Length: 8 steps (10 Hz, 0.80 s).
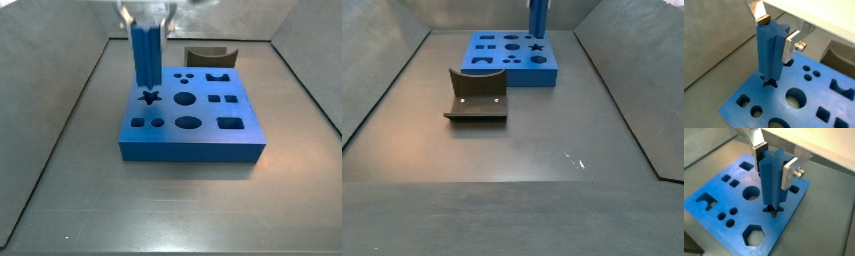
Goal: Insert the star object.
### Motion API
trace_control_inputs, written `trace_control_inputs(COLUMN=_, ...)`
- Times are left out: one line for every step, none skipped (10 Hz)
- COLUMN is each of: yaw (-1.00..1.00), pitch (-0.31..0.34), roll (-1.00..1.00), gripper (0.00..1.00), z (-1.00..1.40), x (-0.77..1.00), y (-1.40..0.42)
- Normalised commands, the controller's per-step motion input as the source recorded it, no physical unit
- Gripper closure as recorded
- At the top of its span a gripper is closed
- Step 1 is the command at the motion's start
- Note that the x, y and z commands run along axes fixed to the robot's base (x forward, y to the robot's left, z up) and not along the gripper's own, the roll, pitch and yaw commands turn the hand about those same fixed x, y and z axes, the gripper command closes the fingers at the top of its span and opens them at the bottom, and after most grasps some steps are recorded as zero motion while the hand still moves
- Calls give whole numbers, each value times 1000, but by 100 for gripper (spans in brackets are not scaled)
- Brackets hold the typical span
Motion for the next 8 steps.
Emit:
trace_control_inputs(yaw=0, pitch=-7, roll=126, gripper=100, z=-689, x=0, y=0)
trace_control_inputs(yaw=-29, pitch=0, roll=89, gripper=100, z=-600, x=0, y=0)
trace_control_inputs(yaw=0, pitch=0, roll=76, gripper=100, z=-623, x=20, y=14)
trace_control_inputs(yaw=0, pitch=0, roll=81, gripper=100, z=-574, x=34, y=43)
trace_control_inputs(yaw=14, pitch=0, roll=74, gripper=100, z=-529, x=66, y=26)
trace_control_inputs(yaw=0, pitch=-1, roll=29, gripper=100, z=-657, x=154, y=0)
trace_control_inputs(yaw=-74, pitch=0, roll=40, gripper=100, z=-686, x=266, y=11)
trace_control_inputs(yaw=-217, pitch=0, roll=30, gripper=100, z=-694, x=240, y=0)
